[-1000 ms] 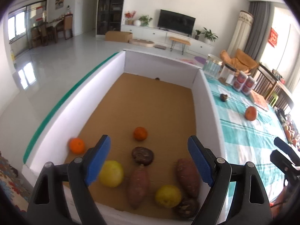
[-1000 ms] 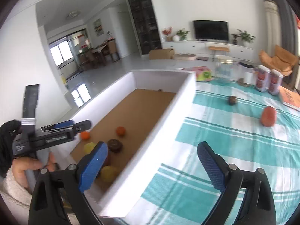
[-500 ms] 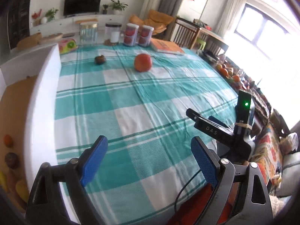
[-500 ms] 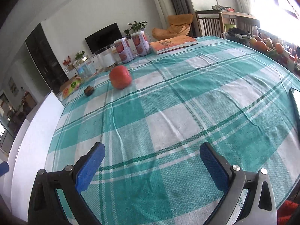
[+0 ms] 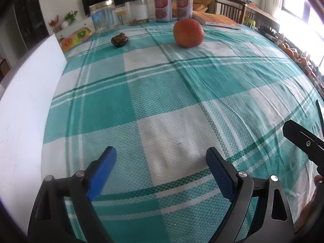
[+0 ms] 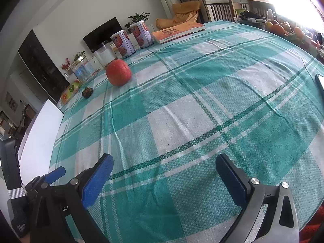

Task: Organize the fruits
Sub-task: 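Move both empty tools back over the table, then lower the left tool onto the dark brown round fruit and grasp it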

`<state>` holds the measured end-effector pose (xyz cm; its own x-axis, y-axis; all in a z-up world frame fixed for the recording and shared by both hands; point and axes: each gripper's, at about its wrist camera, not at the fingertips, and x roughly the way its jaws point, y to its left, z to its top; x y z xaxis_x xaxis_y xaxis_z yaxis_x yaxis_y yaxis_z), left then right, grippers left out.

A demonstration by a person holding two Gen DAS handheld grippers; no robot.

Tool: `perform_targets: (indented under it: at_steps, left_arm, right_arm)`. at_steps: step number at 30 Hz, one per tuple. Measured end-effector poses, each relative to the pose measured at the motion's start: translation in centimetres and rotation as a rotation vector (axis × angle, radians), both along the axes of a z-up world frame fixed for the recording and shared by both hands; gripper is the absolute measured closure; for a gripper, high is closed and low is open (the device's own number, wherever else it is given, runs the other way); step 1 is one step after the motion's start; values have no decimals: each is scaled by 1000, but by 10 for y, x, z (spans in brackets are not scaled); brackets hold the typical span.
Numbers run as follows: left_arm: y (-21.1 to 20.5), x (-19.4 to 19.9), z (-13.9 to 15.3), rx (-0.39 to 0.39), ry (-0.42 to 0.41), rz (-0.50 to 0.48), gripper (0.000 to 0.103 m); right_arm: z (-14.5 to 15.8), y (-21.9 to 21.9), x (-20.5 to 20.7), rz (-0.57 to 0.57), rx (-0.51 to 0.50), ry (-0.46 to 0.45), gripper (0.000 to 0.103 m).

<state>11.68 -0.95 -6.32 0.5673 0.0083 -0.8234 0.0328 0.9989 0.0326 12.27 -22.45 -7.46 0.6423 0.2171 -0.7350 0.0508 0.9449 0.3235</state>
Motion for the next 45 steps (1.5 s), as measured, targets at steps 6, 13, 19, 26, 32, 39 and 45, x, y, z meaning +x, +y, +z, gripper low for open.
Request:
perform_targets:
  at_steps: [6,13,19,26,32,39,45]
  left_arm:
    - [2,6,-4,5,-5,5,11]
    - [13,29,-3,-93,30,88,9]
    - [53,78,13,-401,-63,307,9]
    - [72,171,-3,-205,-93,345,10]
    - [80,226,-6,-115,-96,300,11]
    - [83,262,-10,-43,-50,281,10]
    - [84,261,-3,-21,-91,221,58]
  right_arm:
    - [-1,4,0,9,-6,7,2]
    - [-3,5,1,15,2,17,2]
    - [-5,7,3,34,17,25,2]
    - [-5,6,6,51,47,26,0]
    - [-6,8,9,67,46,27,0]
    - [-7,13,12,74,15,27,0]
    - [-7,13,12,74,9,24,0]
